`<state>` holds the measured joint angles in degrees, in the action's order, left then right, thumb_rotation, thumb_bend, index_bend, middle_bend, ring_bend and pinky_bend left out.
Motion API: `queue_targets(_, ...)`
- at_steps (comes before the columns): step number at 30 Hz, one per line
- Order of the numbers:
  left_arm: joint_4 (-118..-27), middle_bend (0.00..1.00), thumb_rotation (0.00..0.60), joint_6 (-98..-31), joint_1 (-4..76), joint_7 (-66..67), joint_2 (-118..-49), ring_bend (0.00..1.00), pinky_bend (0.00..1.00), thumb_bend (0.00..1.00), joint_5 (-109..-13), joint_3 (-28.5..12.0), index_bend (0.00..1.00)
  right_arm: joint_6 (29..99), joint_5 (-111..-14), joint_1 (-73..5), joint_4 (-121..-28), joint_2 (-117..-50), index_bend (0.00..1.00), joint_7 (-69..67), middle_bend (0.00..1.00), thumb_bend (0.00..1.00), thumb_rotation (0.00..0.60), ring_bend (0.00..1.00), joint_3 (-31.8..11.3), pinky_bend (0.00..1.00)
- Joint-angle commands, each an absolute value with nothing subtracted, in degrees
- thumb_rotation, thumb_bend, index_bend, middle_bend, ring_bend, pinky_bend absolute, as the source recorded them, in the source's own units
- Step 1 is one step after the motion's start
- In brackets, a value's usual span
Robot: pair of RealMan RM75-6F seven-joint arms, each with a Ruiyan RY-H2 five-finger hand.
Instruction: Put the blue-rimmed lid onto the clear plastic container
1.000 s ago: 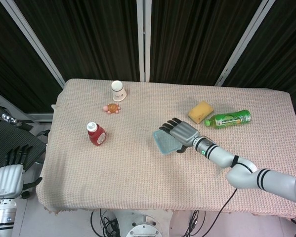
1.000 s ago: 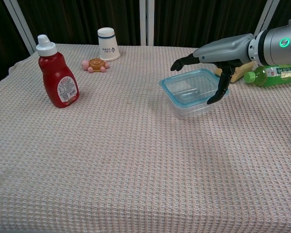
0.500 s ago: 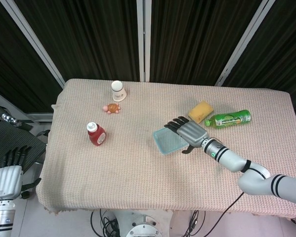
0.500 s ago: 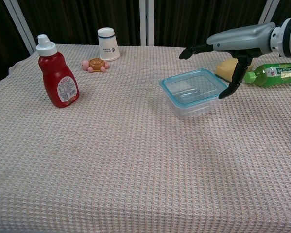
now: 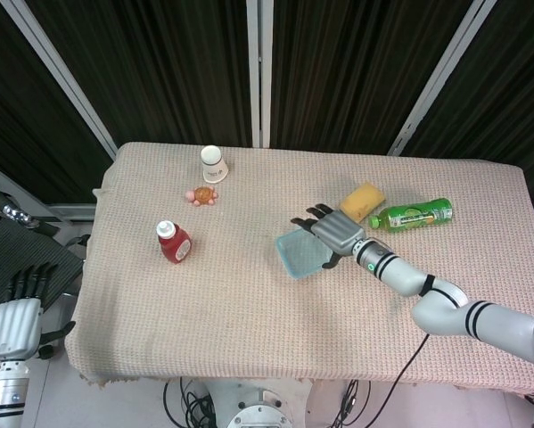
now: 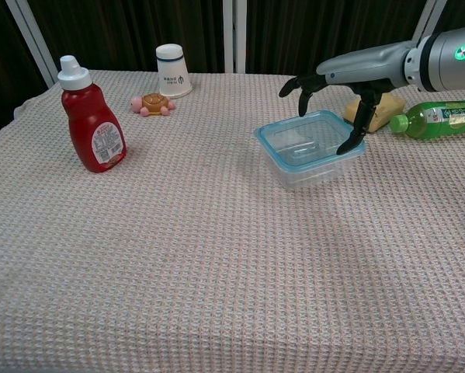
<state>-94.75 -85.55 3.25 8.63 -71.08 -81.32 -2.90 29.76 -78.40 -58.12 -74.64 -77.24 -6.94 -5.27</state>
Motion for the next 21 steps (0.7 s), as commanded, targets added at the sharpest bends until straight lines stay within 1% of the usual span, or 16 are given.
queue_targets(1,-94.7,0.06,0.6,-85.5,3.2,8.5,-71.1,0.0,0.0,0.0,-81.2,-2.9,0.1,29.2,-78.1,-58.5,-73.7,-78.0,0.04,-6.7,0.23,0.03,0.6,0.0,-5.2,0.0)
queue_targets(21,-93.7,0.06,0.6,-84.7,3.4,7.7,-71.6,0.0,0.0,0.0,-80.9,-2.9,0.1,29.2,-77.8,-58.2,-70.3,-80.6,0.04,-7.2,0.23,0.03,0.6,0.0,-4.9,0.0)
